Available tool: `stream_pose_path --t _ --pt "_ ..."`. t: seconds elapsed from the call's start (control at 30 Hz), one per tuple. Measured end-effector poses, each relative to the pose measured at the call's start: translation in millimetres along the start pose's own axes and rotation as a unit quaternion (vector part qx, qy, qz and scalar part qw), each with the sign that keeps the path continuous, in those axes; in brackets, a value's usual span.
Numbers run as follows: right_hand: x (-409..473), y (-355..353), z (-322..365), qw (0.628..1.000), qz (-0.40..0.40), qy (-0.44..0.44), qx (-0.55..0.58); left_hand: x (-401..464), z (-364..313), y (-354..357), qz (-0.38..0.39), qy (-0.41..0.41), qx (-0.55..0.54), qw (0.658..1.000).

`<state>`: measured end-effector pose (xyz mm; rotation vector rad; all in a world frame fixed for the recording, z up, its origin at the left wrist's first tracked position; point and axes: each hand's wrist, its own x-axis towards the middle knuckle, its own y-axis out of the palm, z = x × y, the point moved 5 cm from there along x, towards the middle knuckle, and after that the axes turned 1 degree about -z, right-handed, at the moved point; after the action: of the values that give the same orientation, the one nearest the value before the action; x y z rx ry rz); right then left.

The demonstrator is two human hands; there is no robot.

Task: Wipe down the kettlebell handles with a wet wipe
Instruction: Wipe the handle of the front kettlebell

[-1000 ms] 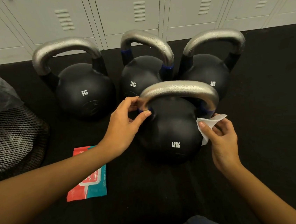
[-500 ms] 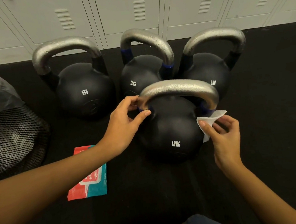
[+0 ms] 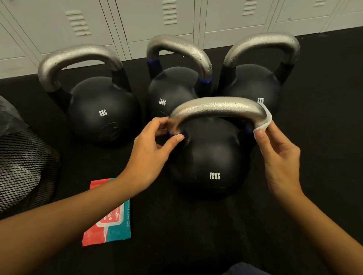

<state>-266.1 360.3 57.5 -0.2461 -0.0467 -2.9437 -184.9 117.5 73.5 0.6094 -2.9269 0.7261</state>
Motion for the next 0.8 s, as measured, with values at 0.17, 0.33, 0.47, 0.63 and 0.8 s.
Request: stream_pose_path --t 0.17,0.33,0.47,0.63,0.8 --pt "12.3 9.9 23.6 0.992 0.027 -0.081 -0.09 0.2 1.1 0.3 0.002 -0.003 0.001 1.0" --pt "34.5 45.8 68.1 0.925 0.125 -0.208 -0.292 4.9 -2.4 -5.6 0.028 -0.003 -0.02 0.999" --pt "34.2 75.6 79.5 0.839 0.185 -0.265 -0.438 17.4 -25.8 -9.9 0.006 0.029 -0.069 0.997" --pt "30.7 69.6 88.0 0.918 0.215 -0.195 -0.27 39.0 -83.2 -7.6 -0.066 0.2 0.041 0.977" --pt "37.9 38.1 91.4 0.991 -0.011 -0.129 -0.031 52.9 -119.0 28.8 0.018 0.26 0.18 0.948"
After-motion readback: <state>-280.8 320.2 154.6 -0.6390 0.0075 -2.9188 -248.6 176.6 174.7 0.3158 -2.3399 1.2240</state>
